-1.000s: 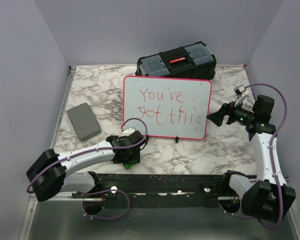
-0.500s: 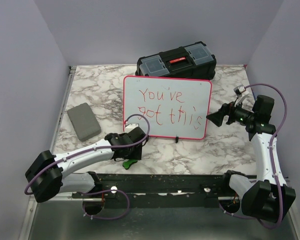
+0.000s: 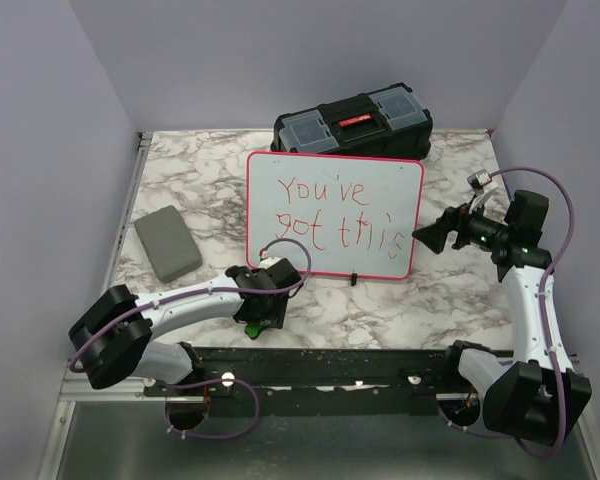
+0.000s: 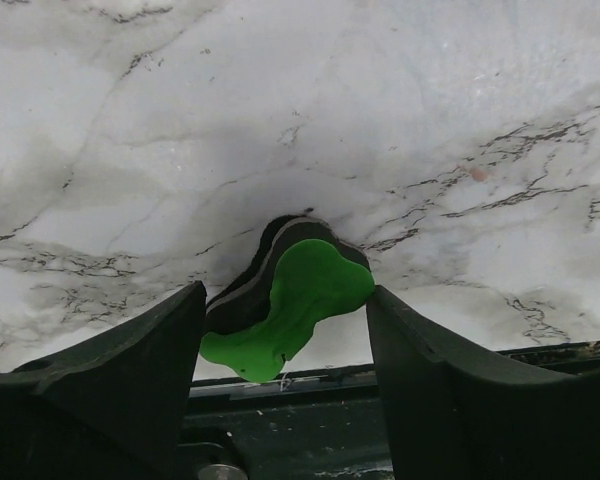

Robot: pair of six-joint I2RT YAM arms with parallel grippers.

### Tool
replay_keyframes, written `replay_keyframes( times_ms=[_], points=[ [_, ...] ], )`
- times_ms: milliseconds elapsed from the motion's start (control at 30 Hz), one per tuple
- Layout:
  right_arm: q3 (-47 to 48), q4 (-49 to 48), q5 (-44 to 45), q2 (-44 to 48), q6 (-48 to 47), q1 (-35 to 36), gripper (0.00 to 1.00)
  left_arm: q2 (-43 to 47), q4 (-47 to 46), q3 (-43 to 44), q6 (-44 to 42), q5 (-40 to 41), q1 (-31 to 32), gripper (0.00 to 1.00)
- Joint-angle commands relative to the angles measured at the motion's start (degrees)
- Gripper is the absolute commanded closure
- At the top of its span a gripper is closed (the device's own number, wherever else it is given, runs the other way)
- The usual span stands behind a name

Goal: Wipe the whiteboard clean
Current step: Adjust the whiteboard eraser at the center of the board.

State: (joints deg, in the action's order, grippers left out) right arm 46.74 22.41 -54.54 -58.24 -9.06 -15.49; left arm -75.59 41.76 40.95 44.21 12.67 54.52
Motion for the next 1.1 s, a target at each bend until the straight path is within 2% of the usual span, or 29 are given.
replay_keyframes(
  times_ms=[0,67,167,200,233,267,533,767,867,1067],
  points=[
    [0.0,0.6,-1.3,0.8,-0.3,-0.4,0.0,-1.4,0.5,-1.1,-0.3,-2.6,0.5,0.38],
    [0.0,0.6,-1.4,0.7,-0.2,-0.5,0.0,-1.8,0.5,-1.2,0.3,-2.1,0.5,0.45],
    [-0.1,0.6,-1.4,0.7,-0.3,-0.5,0.0,-2.2,0.3,-0.8,1.6,-1.3,0.5,0.51],
    [0.0,0.6,-1.5,0.7,-0.3,-0.5,0.0,-2.3,0.2,-0.6,2.2,-1.0,0.5,0.56],
    [-0.1,0.6,-1.4,0.7,-0.2,-0.5,0.0,-2.6,0.0,-0.3,3.1,-0.6,0.5,0.67],
    [0.0,0.6,-1.4,0.8,-0.3,-0.5,0.0,-3.1,-0.1,0.0,3.8,-0.2,0.5,0.7],
    [0.1,0.7,-1.7,1.1,-0.3,-0.5,0.0,-7.3,-2.6,2.6,9.5,4.7,-1.6,0.7],
    [0.1,0.9,-1.8,1.3,-0.4,-0.5,0.0,-6.0,-6.4,5.5,8.8,9.4,-4.7,0.7],
    [0.1,1.0,-1.9,1.4,-0.4,-0.6,0.0,-7.0,-7.5,6.2,7.7,8.6,-5.5,0.69],
    [0.1,1.0,-1.9,1.5,-0.5,-0.5,0.0,-9.3,-9.5,5.0,7.1,4.4,-5.7,0.55]
  ],
)
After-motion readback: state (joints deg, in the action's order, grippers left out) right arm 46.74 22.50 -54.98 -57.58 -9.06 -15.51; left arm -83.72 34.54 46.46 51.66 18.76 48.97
